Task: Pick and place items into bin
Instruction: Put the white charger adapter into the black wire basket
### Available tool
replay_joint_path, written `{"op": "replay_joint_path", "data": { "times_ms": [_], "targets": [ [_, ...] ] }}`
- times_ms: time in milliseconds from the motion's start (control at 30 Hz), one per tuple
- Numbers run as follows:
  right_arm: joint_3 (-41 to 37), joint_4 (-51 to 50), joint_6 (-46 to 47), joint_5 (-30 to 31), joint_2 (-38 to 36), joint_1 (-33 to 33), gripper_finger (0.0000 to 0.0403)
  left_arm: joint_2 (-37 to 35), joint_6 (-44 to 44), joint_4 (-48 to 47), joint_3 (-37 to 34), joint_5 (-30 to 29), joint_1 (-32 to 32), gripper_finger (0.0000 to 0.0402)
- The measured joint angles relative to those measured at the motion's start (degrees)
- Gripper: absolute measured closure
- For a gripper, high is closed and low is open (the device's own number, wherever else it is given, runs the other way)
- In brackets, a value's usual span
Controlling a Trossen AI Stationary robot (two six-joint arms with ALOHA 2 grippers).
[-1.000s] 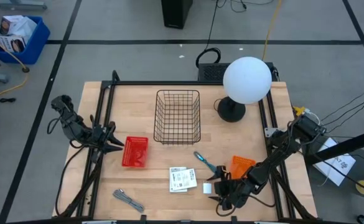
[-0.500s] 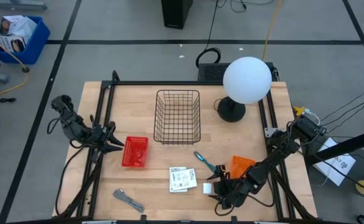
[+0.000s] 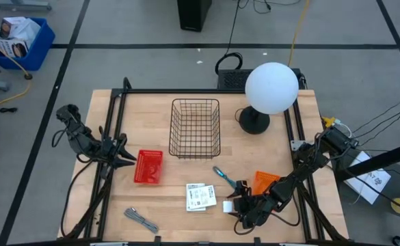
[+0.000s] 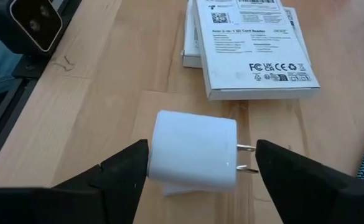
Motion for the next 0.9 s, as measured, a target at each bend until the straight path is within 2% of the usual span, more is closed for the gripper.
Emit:
{"op": "replay_joint_path", "data": {
  "times_ms": [333,633,900],
  "targets": [
    [0.0,-0.1,1.5,-1.1,0.0,0.0,0.0144,0.0,0.0,0.0,0.0,0.0,0.0,0.0325],
    [0.1,1.0,2.9,-2.0,1.4,0.0,0.0202,0.0,0.0,0.0,0.0,0.0,0.0,0.0325],
    [0.0,2.5,1.2,-0.7,1.6,-0.1,0.0195,0.0,0.0,0.0,0.0,0.0,0.0,0.0325]
  ]
}}
